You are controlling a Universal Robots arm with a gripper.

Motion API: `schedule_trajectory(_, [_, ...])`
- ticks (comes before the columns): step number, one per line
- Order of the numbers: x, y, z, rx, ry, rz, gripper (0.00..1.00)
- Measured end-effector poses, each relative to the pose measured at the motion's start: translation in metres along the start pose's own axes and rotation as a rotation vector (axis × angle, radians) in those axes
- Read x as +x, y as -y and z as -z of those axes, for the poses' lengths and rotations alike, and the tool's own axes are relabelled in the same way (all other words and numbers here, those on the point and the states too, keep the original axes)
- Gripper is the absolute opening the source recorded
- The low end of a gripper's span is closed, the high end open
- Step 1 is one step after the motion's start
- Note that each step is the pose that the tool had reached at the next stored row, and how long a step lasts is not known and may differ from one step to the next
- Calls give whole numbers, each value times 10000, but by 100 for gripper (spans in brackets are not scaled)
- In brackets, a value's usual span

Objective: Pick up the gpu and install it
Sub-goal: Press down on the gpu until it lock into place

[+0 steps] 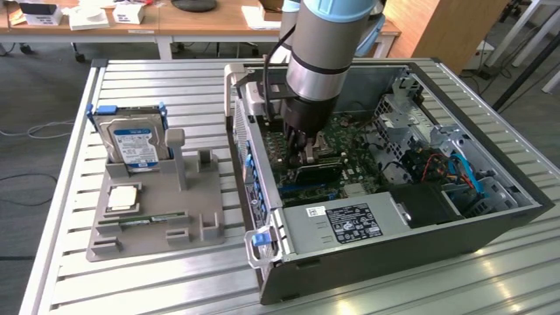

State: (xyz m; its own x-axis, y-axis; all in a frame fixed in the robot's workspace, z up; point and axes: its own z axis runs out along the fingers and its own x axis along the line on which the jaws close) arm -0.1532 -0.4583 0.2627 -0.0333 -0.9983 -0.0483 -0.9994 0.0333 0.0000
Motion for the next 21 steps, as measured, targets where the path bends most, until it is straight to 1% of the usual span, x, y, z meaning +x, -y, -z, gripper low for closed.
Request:
schedule_trajectory(3, [1, 0, -12, -4, -9, 0, 11])
schedule_trajectory(7, [1, 0, -21, -1, -1, 0, 11])
schedule_trajectory(21, [2, 0, -27, -2, -3, 0, 11])
